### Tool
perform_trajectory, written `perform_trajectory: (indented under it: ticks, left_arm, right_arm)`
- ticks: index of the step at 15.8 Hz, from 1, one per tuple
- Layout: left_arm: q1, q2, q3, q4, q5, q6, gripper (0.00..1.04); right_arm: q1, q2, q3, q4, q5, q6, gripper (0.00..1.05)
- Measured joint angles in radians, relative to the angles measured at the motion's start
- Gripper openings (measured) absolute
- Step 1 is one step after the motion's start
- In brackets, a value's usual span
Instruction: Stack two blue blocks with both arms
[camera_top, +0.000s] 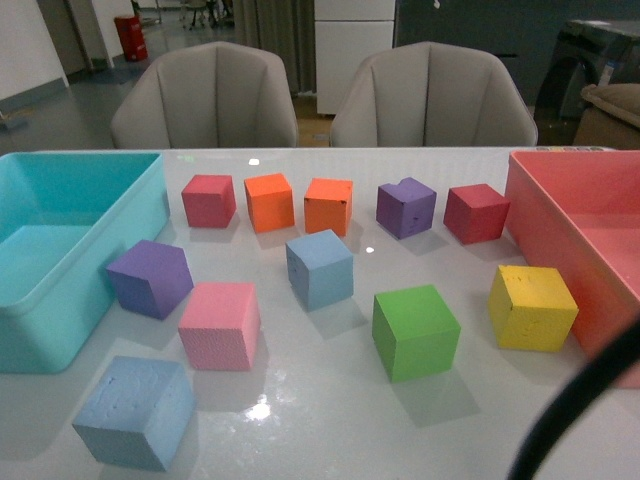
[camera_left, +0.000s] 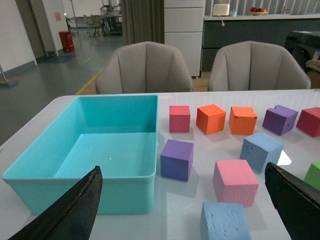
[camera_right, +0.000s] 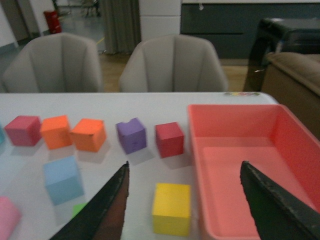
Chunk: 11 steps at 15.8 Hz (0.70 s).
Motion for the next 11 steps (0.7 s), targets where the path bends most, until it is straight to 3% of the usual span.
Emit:
perform_trajectory:
  ticks: [1, 3, 4, 5, 11]
  left_arm:
    - [0.000, 0.000, 0.000, 0.000, 0.000, 0.000, 0.98]
    - [0.000, 0.000, 0.000, 0.001, 0.002, 0.000, 0.98]
    - [0.000, 0.000, 0.000, 0.000, 0.000, 0.000, 0.98]
    - [0.000, 0.000, 0.000, 0.000, 0.000, 0.000, 0.98]
    - [0.000, 0.000, 0.000, 0.001, 0.000, 0.000, 0.98]
  right_arm:
    - [-0.086, -0.138, -0.065, -0.039, -0.058, -0.014, 0.58]
    - [-0.332, -0.268, -0.120, -0.059, -0.298, -0.026, 0.32]
    - [-0.401, -0.315, -0.171, -0.084, -0.339, -0.029, 0.18]
    - [-0.396, -0.354, -0.203, -0.097, -0.367, -0.032, 0.05]
    - [-0.392, -0.567, -0.284, -0.215, -0.369, -0.036, 0.02]
